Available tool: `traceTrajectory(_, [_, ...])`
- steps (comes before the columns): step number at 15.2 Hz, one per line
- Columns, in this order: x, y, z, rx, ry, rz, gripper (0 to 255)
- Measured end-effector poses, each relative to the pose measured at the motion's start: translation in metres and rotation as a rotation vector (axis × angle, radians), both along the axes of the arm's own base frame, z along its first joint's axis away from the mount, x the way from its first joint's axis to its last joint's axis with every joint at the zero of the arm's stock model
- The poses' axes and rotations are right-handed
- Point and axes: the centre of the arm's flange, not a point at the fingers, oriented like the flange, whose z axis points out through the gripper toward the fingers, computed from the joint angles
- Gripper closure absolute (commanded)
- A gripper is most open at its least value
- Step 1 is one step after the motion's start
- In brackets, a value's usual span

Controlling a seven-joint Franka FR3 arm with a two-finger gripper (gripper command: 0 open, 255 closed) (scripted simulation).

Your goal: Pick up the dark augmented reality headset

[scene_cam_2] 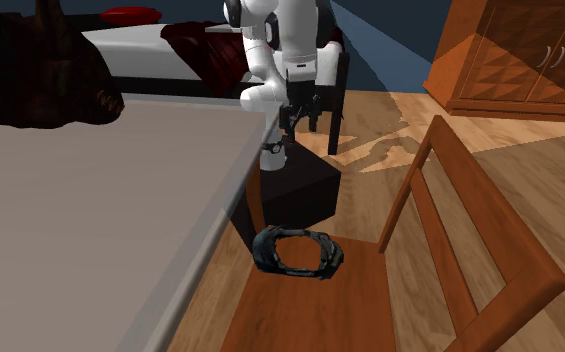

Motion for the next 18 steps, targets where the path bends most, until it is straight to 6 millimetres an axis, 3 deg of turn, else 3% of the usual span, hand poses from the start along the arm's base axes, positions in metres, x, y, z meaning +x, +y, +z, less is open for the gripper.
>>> traceTrajectory(11, [0.099, -0.089, -0.053, -0.045, -0.006, 0.271, 0])
traceTrajectory(18, [0.177, -0.129, -0.083, -0.075, -0.01, 0.446, 0])
